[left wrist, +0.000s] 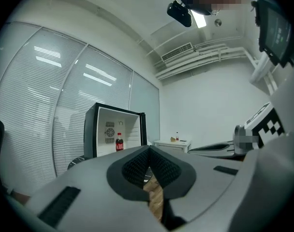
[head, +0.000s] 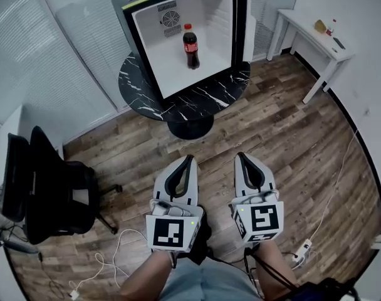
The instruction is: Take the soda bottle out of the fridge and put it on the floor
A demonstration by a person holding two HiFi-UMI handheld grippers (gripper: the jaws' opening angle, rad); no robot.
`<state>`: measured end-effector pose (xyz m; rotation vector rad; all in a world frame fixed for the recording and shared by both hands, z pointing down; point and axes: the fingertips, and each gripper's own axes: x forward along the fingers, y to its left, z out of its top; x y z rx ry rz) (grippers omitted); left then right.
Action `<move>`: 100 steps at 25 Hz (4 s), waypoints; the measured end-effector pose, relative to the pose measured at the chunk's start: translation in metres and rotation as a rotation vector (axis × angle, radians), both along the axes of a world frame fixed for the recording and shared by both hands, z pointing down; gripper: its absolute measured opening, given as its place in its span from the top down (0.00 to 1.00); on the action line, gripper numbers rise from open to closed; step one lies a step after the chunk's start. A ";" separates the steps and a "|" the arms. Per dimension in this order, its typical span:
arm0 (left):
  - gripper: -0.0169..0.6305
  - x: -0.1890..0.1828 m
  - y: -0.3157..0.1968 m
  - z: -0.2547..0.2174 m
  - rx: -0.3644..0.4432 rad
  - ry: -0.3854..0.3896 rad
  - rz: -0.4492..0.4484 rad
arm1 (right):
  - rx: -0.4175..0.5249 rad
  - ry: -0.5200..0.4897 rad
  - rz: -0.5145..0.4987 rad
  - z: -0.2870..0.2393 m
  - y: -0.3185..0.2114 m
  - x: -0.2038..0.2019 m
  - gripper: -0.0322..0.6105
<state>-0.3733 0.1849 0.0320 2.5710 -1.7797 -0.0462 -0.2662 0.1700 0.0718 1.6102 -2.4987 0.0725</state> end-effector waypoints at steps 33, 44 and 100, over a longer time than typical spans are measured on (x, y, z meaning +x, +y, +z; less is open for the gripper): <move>0.96 0.019 -0.273 -0.009 0.016 -0.053 -0.109 | 0.100 -0.023 -0.147 -0.044 -0.295 0.003 0.93; 0.96 0.039 -0.350 -0.018 0.019 -0.029 -0.337 | 0.098 -0.021 -0.400 -0.052 -0.383 0.005 0.93; 0.96 -0.060 -0.470 0.124 -0.073 0.056 -0.589 | -0.010 0.053 -0.647 0.063 -0.519 -0.121 0.39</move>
